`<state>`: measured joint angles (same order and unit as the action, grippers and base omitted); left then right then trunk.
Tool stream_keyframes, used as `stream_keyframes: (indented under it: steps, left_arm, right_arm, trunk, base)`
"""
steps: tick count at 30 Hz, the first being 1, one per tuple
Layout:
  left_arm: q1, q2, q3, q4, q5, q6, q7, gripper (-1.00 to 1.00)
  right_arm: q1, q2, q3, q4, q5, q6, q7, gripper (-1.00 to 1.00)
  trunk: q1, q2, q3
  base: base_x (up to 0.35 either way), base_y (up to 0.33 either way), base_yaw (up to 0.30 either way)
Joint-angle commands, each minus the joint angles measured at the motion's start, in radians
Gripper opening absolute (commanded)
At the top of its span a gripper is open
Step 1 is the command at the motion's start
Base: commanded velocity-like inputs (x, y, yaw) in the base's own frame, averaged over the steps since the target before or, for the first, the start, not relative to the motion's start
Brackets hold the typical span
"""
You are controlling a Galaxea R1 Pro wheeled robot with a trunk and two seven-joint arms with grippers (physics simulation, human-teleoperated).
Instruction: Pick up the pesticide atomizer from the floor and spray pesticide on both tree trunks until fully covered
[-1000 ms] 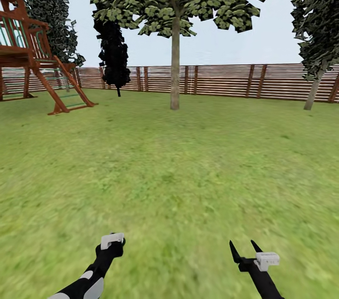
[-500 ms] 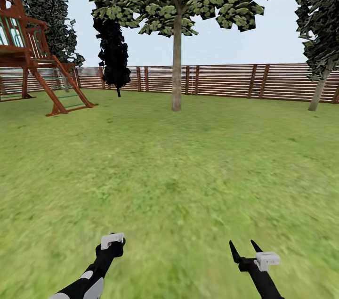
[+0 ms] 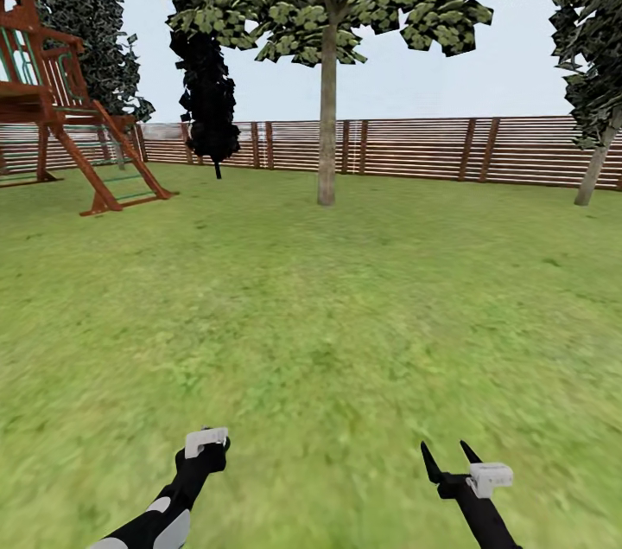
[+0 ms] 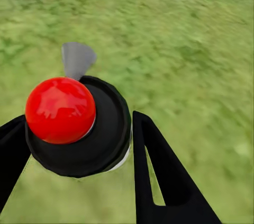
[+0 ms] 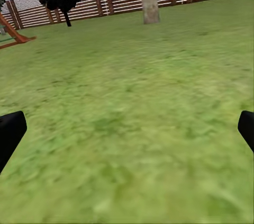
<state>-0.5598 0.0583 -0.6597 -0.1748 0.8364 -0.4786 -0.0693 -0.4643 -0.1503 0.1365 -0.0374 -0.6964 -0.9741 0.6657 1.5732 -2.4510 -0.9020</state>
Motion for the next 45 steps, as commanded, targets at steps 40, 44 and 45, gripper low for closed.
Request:
stream_keyframes:
  steps: [40, 44, 45]
  left_arm:
    - [0.0, 0.001, 0.003, 0.0, 0.0, 0.001, 0.0, -1.0]
    - [0.0, 0.0, 0.003, 0.0, 0.0, 0.002, 0.0, -1.0]
    - [0.0, 0.001, 0.003, 0.0, 0.0, 0.002, 0.0, -1.0]
  right_arm:
    - [0.0, 0.0, 0.0, 0.0, 0.0, 0.0, 0.0, 1.0]
    - [0.0, 0.0, 0.0, 0.0, 0.0, 0.0, 0.0, 1.0]
    - [0.0, 0.0, 0.0, 0.0, 0.0, 0.0, 0.0, 1.0]
  trunk:
    - [0.0, 0.0, 0.0]
    - [0.0, 0.0, 0.0]
    - [0.0, 0.0, 0.0]
  base:
    - [0.33, 0.102, 0.0]
    - [0.338, 0.001, 0.0]
    - [0.338, 0.0, 0.0]
